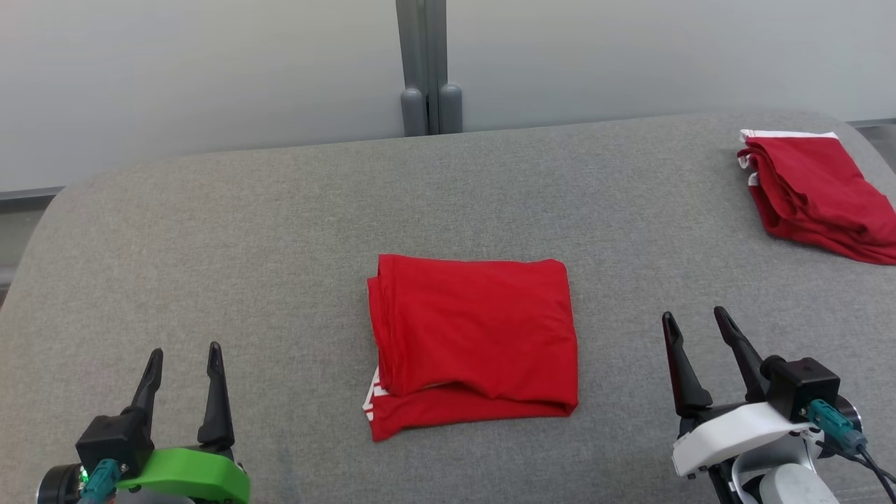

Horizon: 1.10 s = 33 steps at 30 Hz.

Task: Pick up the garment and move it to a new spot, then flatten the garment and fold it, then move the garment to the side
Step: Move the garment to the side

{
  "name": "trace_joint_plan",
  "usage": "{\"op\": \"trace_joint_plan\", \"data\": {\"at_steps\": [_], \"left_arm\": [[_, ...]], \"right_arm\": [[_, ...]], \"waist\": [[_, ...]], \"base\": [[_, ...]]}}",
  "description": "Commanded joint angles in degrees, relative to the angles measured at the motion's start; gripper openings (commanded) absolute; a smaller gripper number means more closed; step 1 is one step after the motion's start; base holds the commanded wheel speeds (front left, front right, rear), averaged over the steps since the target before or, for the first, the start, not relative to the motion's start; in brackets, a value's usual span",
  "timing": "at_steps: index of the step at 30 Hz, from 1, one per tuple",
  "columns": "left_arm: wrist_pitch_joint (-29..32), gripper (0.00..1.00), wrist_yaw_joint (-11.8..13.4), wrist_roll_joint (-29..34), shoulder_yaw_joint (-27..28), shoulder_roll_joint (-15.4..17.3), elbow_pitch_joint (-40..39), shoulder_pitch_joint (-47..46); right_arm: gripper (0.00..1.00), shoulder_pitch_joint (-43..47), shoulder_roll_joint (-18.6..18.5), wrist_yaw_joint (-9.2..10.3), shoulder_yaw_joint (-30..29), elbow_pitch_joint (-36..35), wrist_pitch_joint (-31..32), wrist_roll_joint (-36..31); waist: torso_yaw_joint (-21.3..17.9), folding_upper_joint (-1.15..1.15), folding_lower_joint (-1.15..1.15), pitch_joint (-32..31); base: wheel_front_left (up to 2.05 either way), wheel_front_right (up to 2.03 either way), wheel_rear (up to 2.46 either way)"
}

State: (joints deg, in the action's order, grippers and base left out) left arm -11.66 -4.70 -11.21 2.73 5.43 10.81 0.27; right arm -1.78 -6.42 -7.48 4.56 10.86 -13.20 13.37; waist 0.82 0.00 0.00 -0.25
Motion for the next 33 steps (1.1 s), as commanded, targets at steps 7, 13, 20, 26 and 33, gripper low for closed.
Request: {"op": "trace_joint_plan", "data": {"at_steps": [7,13,20,26,33], "left_arm": [[-0.3,1.00,0.4,-0.7,-0.4,0.6,0.1,0.4],[-0.4,1.00,0.4,-0.7,-1.2,0.6,0.4,-1.1],[-1.0,1.00,0.5,-1.1,-2.1,0.2,1.1,-2.7],[-1.6,1.00,0.5,-1.3,-3.1,-0.2,1.8,-4.4],[-2.3,1.00,0.3,-1.5,-4.0,-0.5,3.4,-6.8]], "right_arm": [[1.00,-1.3,0.0,-0.02,2.1,0.9,0.2,-0.1],[1.00,-6.1,-0.3,-0.02,5.7,4.0,0.3,-0.1],[1.00,-13.2,-0.2,-0.02,9.6,11.5,0.4,0.6],[1.00,-18.5,0.4,-0.02,9.6,21.0,0.2,0.0],[1.00,-23.0,1.8,-0.02,9.3,32.9,-0.7,0.8]], "waist": [[0.4,0.00,0.00,0.5],[1.6,0.00,0.00,1.8],[3.7,0.00,0.00,4.3],[5.4,0.00,0.00,7.4],[7.0,0.00,0.00,9.8]], "base": [[0.00,0.00,0.00],[0.00,0.00,0.00],[0.00,0.00,0.00],[0.00,0.00,0.00],[0.00,0.00,0.00]]}}
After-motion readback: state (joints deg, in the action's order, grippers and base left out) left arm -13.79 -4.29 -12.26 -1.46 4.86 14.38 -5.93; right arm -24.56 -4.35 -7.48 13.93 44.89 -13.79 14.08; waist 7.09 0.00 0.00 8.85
